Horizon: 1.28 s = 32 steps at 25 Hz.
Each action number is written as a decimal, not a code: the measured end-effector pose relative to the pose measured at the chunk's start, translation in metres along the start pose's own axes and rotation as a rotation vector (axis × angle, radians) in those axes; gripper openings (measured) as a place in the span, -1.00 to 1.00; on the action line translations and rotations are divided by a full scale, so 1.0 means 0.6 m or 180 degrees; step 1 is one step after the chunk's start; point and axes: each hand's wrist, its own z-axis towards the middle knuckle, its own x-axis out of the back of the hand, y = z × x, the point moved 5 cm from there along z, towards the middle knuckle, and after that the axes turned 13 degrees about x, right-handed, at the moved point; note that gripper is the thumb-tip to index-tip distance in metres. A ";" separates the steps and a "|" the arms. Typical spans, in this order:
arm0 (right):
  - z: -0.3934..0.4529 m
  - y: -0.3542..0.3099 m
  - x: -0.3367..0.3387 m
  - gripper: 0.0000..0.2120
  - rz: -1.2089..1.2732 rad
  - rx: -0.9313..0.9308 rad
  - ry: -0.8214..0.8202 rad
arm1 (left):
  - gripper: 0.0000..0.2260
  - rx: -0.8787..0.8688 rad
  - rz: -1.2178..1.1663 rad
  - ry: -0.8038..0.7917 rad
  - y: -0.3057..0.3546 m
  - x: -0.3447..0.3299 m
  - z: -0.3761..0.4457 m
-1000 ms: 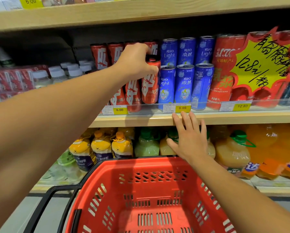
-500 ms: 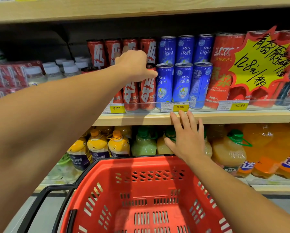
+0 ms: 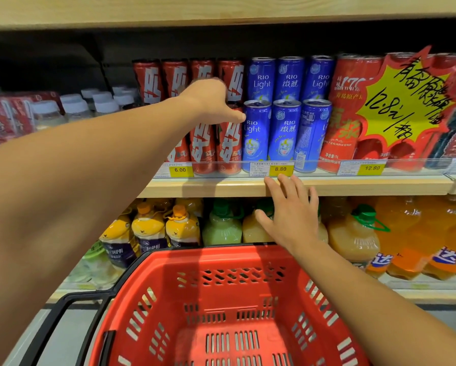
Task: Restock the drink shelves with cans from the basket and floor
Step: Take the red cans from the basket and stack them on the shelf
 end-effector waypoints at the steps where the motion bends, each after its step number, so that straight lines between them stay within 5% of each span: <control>1: 0.011 0.002 0.012 -0.40 0.0080 -0.0051 0.0073 | -0.42 -0.0048 -0.0046 -0.0009 -0.003 0.001 0.001; 8: 0.162 -0.029 0.147 -0.58 0.0686 0.0365 0.0954 | -0.45 -0.0353 -0.0151 0.0084 -0.020 0.000 -0.005; 15: 0.289 -0.020 0.159 -0.36 -0.0152 0.0531 -0.0244 | -0.34 -0.0507 -0.0335 0.0015 -0.037 -0.014 0.006; 20: 0.280 -0.009 0.141 -0.42 -0.0346 0.0644 -0.0250 | -0.36 -0.0535 -0.0276 -0.0028 -0.039 -0.014 0.015; 32: 0.286 0.005 0.169 -0.53 0.0616 0.0831 -0.0464 | -0.38 -0.0529 -0.0080 -0.0155 -0.031 -0.007 0.026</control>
